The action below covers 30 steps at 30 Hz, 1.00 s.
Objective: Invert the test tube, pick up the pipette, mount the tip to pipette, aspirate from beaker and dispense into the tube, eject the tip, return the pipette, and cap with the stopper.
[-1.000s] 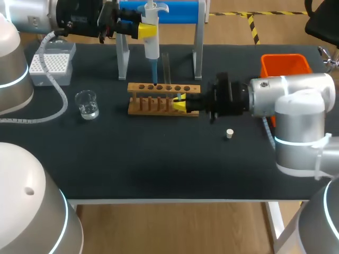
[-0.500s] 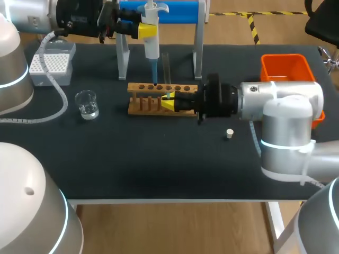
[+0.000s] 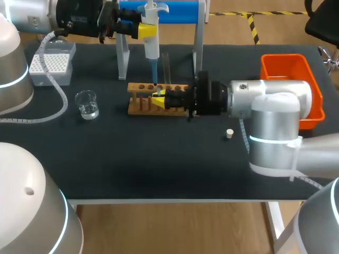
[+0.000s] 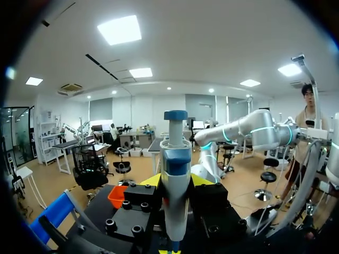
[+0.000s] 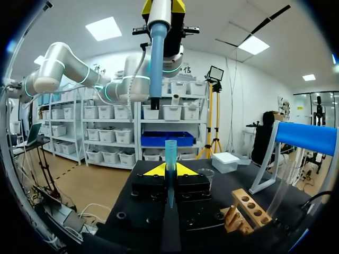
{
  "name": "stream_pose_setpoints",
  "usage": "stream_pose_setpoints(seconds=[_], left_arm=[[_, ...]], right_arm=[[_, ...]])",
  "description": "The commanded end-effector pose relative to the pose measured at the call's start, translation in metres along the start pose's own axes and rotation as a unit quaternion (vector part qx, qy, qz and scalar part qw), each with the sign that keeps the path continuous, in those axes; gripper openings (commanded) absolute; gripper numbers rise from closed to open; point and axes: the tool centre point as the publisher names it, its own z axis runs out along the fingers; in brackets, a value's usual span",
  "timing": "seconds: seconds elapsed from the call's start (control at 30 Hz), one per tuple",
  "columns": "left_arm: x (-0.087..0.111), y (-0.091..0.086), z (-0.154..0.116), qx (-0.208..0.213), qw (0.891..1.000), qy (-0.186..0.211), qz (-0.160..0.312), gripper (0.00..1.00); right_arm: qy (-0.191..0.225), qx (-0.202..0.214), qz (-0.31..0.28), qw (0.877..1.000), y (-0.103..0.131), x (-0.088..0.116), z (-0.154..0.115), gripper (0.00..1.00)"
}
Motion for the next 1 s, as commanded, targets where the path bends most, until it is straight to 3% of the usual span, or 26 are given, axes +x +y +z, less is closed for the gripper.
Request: stream_pose_setpoints(seconds=[0.03, 1.0], left_arm=[[-0.001, -0.001, 0.0, -0.001, 1.0, 0.001, 0.0, 0.0], [-0.001, -0.001, 0.0, -0.001, 1.0, 0.001, 0.0, 0.0]], right_arm=[[-0.004, -0.004, 0.0, 1.0, 0.0, 0.0, 0.006, 0.0], [-0.016, -0.019, 0.004, 1.0, 0.017, 0.009, 0.006, 0.0]])
